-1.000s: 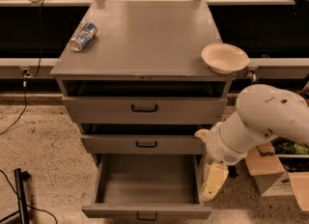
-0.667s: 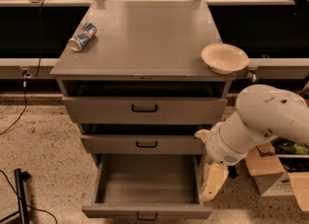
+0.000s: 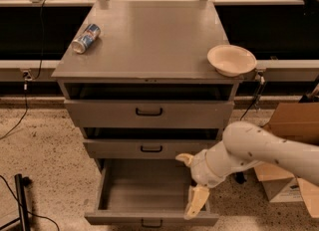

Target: Close bottom drawer

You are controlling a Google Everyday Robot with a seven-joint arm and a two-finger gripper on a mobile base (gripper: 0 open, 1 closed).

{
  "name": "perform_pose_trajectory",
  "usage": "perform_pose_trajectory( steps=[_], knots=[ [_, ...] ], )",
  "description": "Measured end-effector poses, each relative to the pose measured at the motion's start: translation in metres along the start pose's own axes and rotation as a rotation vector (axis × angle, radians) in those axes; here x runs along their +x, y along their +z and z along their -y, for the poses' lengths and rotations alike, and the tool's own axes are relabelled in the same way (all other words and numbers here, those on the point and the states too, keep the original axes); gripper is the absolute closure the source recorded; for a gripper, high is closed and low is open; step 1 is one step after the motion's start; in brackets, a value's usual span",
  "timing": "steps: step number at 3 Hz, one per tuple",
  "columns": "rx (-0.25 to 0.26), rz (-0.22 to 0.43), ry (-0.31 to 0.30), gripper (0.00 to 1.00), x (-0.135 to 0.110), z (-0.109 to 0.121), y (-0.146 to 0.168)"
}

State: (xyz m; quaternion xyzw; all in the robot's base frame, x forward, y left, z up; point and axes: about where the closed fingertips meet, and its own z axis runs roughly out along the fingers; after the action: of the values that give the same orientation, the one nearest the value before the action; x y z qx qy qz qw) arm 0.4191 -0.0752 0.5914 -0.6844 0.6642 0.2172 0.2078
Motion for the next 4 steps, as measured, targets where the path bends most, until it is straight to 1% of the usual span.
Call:
perform_pose_trajectory(
  steps=[1, 2, 3, 4],
  knots=[
    [-0.005, 0.122, -0.086, 0.0, 0.009, 0.0, 0.066],
    [-0.037, 0.156, -0.104, 0.0, 0.016, -0.009, 0.088],
    [-0.048, 0.148, -0.101, 0.0, 0.018, -0.004, 0.098],
    [-0.064, 0.126, -0.087, 0.0, 0.051, 0.017, 0.14]
  ],
)
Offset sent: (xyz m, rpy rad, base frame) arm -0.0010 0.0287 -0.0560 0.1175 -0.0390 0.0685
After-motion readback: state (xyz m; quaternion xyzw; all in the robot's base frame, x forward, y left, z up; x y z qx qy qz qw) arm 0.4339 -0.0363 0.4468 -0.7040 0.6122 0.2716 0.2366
